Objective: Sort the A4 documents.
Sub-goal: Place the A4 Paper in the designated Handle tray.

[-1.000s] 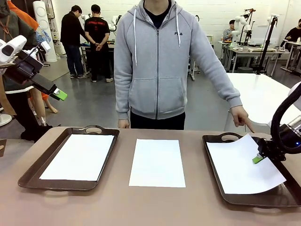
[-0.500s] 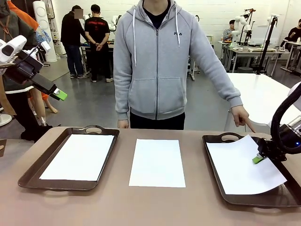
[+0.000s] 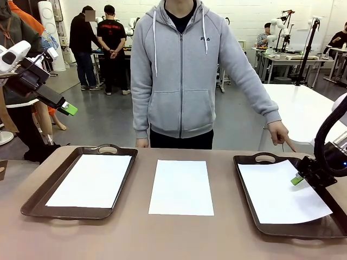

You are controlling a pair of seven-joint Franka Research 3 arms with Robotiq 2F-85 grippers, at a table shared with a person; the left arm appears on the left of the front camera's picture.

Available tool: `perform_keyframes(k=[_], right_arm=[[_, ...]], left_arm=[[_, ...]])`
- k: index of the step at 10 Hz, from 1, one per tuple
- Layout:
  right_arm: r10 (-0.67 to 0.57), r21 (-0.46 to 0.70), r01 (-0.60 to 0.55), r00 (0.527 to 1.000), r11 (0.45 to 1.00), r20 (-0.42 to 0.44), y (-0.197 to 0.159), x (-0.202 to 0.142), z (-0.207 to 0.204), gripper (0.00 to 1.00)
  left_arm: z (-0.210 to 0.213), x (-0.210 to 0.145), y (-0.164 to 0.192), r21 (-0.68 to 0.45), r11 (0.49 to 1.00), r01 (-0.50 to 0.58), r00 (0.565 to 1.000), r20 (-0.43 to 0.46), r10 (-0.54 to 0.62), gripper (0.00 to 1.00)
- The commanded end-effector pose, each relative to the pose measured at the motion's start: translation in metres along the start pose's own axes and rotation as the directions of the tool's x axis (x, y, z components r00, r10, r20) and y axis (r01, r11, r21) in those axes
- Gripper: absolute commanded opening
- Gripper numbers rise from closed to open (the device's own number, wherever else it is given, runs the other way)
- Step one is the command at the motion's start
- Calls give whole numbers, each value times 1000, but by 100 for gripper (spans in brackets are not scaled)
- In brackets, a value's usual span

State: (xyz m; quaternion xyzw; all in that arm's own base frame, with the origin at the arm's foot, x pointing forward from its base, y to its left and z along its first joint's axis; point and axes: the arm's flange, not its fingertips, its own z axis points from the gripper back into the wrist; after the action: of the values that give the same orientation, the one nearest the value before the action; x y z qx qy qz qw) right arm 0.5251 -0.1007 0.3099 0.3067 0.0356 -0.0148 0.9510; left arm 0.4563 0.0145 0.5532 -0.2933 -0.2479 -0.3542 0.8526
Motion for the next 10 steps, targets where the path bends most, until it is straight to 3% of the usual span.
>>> perform_keyframes(k=[1,2,3,4,7,10], right_arm=[[-32,-87,33,999,996,12,4,-6,7,67],[-39,-102,41,999,994,19,4,-9,10,83],[-44,-107,47,999,993,27,3,-12,14,84],[-49,-109,54,998,993,41,3,-16,18,99],[-78,-133,85,995,987,56,5,-21,20,100],[-31,-82,34,999,996,42,2,-11,24,100]], left_arm=[[1,-1,-1,1,1000,10,1000,1,-10,100],[1,-1,-1,1,1000,10,1000,1,-10,100],[1,-1,-1,1,1000,10,1000,1,-10,100],[1,-1,-1,1,1000,10,1000,1,-10,100],[1,-1,-1,1,1000,10,1000,1,-10,100],[1,-1,-1,1,1000,10,1000,1,-10,100]])
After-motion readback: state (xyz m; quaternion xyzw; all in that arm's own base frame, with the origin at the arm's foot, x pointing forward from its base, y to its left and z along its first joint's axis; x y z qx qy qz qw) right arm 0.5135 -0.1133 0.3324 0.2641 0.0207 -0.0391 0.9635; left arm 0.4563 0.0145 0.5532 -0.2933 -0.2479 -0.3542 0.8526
